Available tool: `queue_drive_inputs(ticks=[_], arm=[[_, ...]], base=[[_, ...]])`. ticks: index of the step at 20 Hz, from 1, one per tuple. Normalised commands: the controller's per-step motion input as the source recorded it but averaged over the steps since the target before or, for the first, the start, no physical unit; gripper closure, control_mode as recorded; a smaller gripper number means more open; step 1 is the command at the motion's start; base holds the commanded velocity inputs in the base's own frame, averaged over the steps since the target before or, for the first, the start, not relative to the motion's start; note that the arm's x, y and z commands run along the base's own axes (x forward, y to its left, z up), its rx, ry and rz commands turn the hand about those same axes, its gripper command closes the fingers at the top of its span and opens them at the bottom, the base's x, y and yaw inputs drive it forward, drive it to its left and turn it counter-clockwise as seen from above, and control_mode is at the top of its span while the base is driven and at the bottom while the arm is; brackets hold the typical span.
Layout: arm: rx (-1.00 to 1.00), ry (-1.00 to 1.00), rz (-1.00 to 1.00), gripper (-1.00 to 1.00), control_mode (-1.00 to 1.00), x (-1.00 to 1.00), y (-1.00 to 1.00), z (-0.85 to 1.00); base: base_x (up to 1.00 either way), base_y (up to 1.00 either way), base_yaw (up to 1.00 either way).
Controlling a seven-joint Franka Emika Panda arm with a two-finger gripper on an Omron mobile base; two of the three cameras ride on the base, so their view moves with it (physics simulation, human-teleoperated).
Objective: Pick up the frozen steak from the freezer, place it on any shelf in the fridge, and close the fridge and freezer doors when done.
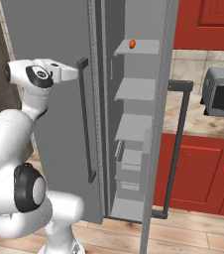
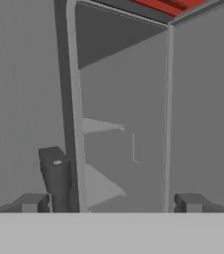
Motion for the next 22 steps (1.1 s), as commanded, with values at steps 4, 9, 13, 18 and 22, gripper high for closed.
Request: queue_drive_inputs(ticks=[4,9,13,18,22], arm=[[0.08,0.15,0.07,-1.0,-1.0,-1.0,0.0,0.7],[0.11,0.13,0.07,-1.0,-1.0,-1.0,0.0,0.3],[0.09,0.04,0.04,-1.0,-1.0,-1.0,-0.04,-0.22],[0.04,0.0,0.0,-1.0,-1.0,-1.0,-0.02,-0.5],[0.12,0.0,0.0,-1.0,-1.0,-1.0,-0.27,-0.17]], base=[[0.0,0.0,0.0],[0.0,0.0,0.0],[0.0,0.0,0.0],[0.0,0.0,0.0],[0.0,0.0,0.0]])
